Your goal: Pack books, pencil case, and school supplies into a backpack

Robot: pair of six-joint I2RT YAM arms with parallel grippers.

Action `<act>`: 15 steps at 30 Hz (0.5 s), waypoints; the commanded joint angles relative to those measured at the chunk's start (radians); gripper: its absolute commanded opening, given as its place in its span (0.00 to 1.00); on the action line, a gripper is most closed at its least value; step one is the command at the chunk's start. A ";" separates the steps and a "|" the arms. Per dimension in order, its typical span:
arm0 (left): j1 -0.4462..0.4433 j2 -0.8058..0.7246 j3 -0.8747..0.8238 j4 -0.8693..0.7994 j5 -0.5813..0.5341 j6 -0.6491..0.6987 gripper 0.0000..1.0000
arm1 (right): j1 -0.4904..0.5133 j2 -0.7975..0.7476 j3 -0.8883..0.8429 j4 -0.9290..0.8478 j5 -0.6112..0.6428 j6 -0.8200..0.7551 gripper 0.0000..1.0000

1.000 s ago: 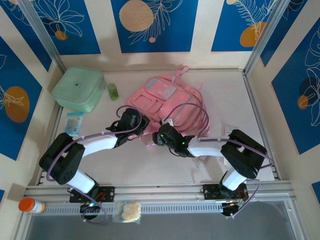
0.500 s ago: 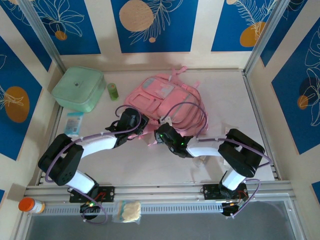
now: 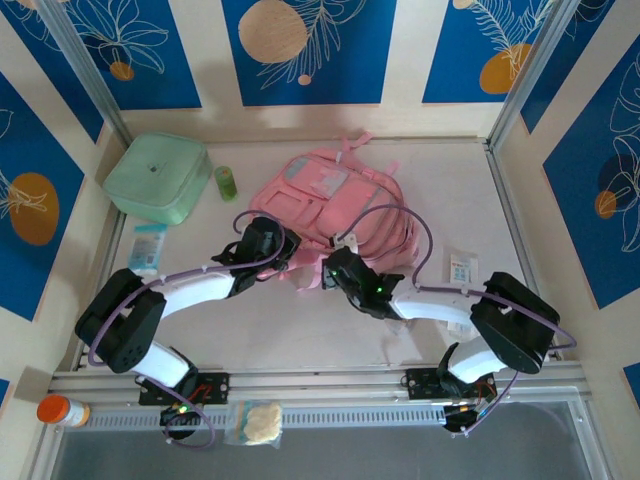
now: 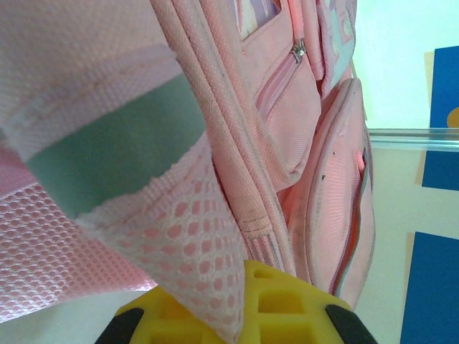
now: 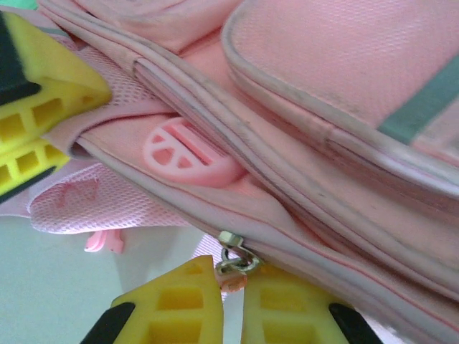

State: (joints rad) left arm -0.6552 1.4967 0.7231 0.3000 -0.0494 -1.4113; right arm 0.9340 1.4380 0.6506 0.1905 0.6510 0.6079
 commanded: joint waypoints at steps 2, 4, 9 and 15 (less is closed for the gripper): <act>0.016 -0.044 0.041 0.011 -0.029 0.028 0.00 | -0.019 -0.056 -0.029 -0.068 0.019 0.026 0.00; 0.025 -0.043 0.041 0.004 -0.028 0.030 0.00 | -0.023 -0.074 -0.034 -0.094 0.013 0.026 0.00; 0.069 -0.040 0.041 0.002 -0.010 0.039 0.00 | -0.075 -0.152 -0.068 -0.228 -0.007 0.104 0.00; 0.109 -0.017 0.054 0.010 0.040 0.048 0.00 | -0.105 -0.218 -0.099 -0.256 -0.155 0.035 0.00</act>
State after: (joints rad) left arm -0.5793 1.4967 0.7322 0.2646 0.0093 -1.3899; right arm 0.8455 1.2449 0.5694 -0.0227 0.5701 0.6762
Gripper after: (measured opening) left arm 0.054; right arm 0.051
